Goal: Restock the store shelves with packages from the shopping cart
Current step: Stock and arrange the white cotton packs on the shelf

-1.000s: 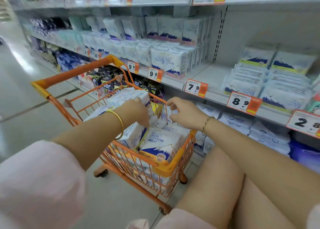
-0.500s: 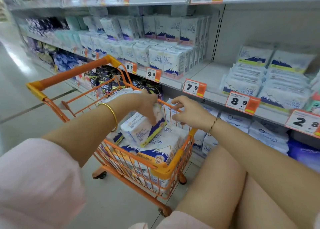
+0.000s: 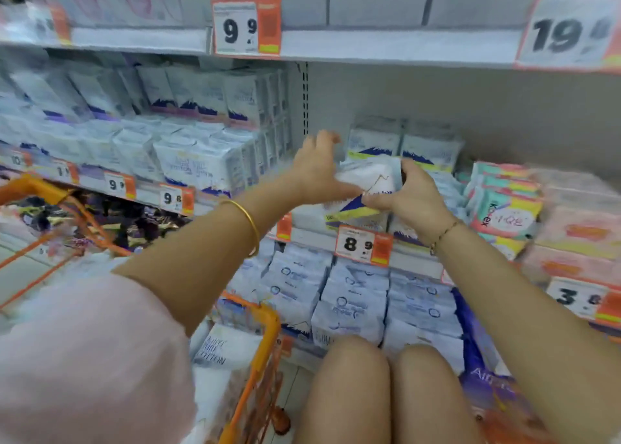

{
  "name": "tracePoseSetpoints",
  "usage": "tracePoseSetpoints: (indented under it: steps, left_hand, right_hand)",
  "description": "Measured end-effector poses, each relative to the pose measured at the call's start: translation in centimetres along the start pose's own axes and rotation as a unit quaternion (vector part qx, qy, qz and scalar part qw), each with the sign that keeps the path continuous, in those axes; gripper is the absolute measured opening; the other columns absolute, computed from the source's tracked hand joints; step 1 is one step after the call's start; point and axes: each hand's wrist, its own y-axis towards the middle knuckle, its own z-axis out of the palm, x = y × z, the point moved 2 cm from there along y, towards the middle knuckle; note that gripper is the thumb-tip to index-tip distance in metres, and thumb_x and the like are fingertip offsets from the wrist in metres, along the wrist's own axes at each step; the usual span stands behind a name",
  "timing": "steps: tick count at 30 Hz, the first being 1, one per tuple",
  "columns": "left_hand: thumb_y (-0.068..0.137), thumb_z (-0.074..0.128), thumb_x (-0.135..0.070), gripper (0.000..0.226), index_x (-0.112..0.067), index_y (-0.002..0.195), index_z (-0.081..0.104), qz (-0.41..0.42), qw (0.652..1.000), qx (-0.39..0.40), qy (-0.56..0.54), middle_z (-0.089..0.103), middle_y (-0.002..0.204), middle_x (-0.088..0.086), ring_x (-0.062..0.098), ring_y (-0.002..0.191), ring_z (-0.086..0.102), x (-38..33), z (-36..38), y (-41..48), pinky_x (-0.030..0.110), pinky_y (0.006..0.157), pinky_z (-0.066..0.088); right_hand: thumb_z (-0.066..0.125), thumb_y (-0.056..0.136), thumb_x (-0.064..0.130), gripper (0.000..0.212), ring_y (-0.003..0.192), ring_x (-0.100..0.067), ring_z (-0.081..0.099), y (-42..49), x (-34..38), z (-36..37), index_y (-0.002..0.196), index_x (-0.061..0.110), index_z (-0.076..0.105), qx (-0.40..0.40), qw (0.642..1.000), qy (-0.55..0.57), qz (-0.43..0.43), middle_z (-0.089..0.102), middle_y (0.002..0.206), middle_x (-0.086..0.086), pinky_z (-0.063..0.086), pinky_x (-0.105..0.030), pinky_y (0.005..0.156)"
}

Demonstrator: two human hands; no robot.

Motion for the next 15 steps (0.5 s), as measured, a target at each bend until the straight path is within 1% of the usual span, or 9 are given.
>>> tracePoseSetpoints:
  steps: [2, 4, 5, 7, 8, 10, 12, 13, 15]
  left_hand:
    - [0.073, 0.077, -0.033, 0.091, -0.011, 0.141, 0.021, -0.069, 0.994, -0.015, -0.08, 0.026, 0.142, 0.014, 0.027, 0.131, 0.033, 0.1, 2.0, 3.1, 0.033, 0.108, 0.03]
    - [0.078, 0.073, -0.029, 0.085, -0.008, 0.141, 0.021, -0.121, 0.979, -0.001, -0.166, 0.029, 0.143, 0.014, 0.027, 0.129, 0.036, 0.4, 3.8, 6.0, 0.034, 0.107, 0.033]
    - [0.081, 0.071, -0.026, 0.078, -0.006, 0.139, 0.024, -0.134, 0.97, 0.011, -0.202, 0.036, 0.139, 0.014, 0.026, 0.124, 0.042, 0.7, 4.6, 7.5, 0.032, 0.101, 0.038]
    - [0.086, 0.065, -0.017, 0.057, -0.003, 0.132, 0.035, -0.135, 0.96, 0.023, -0.243, 0.051, 0.12, 0.011, 0.022, 0.102, 0.052, 1.2, 5.5, 10.1, 0.025, 0.077, 0.045]
    - [0.087, 0.061, -0.012, 0.046, -0.003, 0.128, 0.04, -0.129, 0.959, 0.017, -0.252, 0.054, 0.11, 0.009, 0.02, 0.094, 0.052, 1.6, 5.8, 11.4, 0.021, 0.065, 0.043]
    - [0.088, 0.051, -0.002, 0.035, -0.005, 0.123, 0.046, -0.12, 0.955, -0.002, -0.271, 0.053, 0.099, 0.005, 0.017, 0.081, 0.051, 2.5, 6.1, 13.4, 0.016, 0.054, 0.039]
    - [0.087, 0.044, 0.007, 0.037, -0.004, 0.122, 0.05, -0.11, 0.951, -0.012, -0.29, 0.055, 0.099, 0.006, 0.015, 0.076, 0.052, 3.6, 6.5, 15.2, 0.015, 0.053, 0.039]
    - [0.087, 0.042, 0.01, 0.04, -0.004, 0.123, 0.051, -0.107, 0.949, -0.01, -0.296, 0.057, 0.102, 0.007, 0.017, 0.082, 0.054, 4.1, 6.8, 15.8, 0.016, 0.057, 0.041]
    - [0.087, 0.042, 0.011, 0.043, -0.005, 0.126, 0.049, -0.111, 0.951, -0.004, -0.288, 0.058, 0.108, 0.008, 0.021, 0.094, 0.054, 5.1, 7.6, 16.5, 0.023, 0.071, 0.045]
  right_hand:
    - [0.079, 0.069, 0.005, 0.058, 0.1, -0.018, 0.059, 2.8, -1.9, -1.3, 0.118, 0.012, 0.048, -0.072, 0.997, 0.03, 0.019, 0.059, 0.112, -0.001, 0.048, -0.022, 0.072]
    - [0.079, 0.07, 0.008, 0.065, 0.107, -0.02, 0.057, 5.7, -3.4, -2.0, 0.125, 0.008, 0.046, -0.116, 0.992, 0.028, 0.038, 0.057, 0.122, -0.004, 0.051, -0.03, 0.084]
    - [0.08, 0.068, 0.011, 0.069, 0.111, -0.023, 0.056, 7.2, -4.1, -2.1, 0.128, 0.008, 0.045, -0.126, 0.991, 0.023, 0.043, 0.056, 0.125, -0.007, 0.05, -0.035, 0.09]
    - [0.082, 0.06, 0.02, 0.076, 0.11, -0.027, 0.058, 10.1, -4.9, -1.8, 0.127, 0.01, 0.048, -0.137, 0.989, 0.007, 0.049, 0.055, 0.125, -0.009, 0.051, -0.039, 0.092]
    - [0.081, 0.054, 0.027, 0.08, 0.107, -0.028, 0.059, 11.4, -5.3, -1.7, 0.126, 0.012, 0.05, -0.145, 0.988, -0.003, 0.051, 0.055, 0.125, -0.009, 0.052, -0.041, 0.091]
    - [0.078, 0.048, 0.036, 0.082, 0.103, -0.029, 0.06, 14.0, -5.9, -1.4, 0.122, 0.014, 0.054, -0.159, 0.986, -0.031, 0.048, 0.057, 0.121, -0.01, 0.053, -0.043, 0.089]
    - [0.08, 0.058, 0.032, 0.076, 0.109, -0.031, 0.058, 15.6, -5.9, -1.1, 0.126, 0.015, 0.053, -0.168, 0.981, -0.089, 0.042, 0.058, 0.123, -0.012, 0.051, -0.041, 0.09]
    - [0.08, 0.064, 0.028, 0.073, 0.114, -0.032, 0.055, 16.2, -6.0, -1.0, 0.129, 0.014, 0.049, -0.172, 0.978, -0.112, 0.039, 0.056, 0.127, -0.011, 0.05, -0.04, 0.092]
    - [0.079, 0.072, 0.021, 0.07, 0.117, -0.033, 0.052, 17.3, -7.1, -0.6, 0.131, 0.008, 0.043, -0.172, 0.976, -0.122, 0.045, 0.054, 0.129, -0.013, 0.048, -0.039, 0.093]
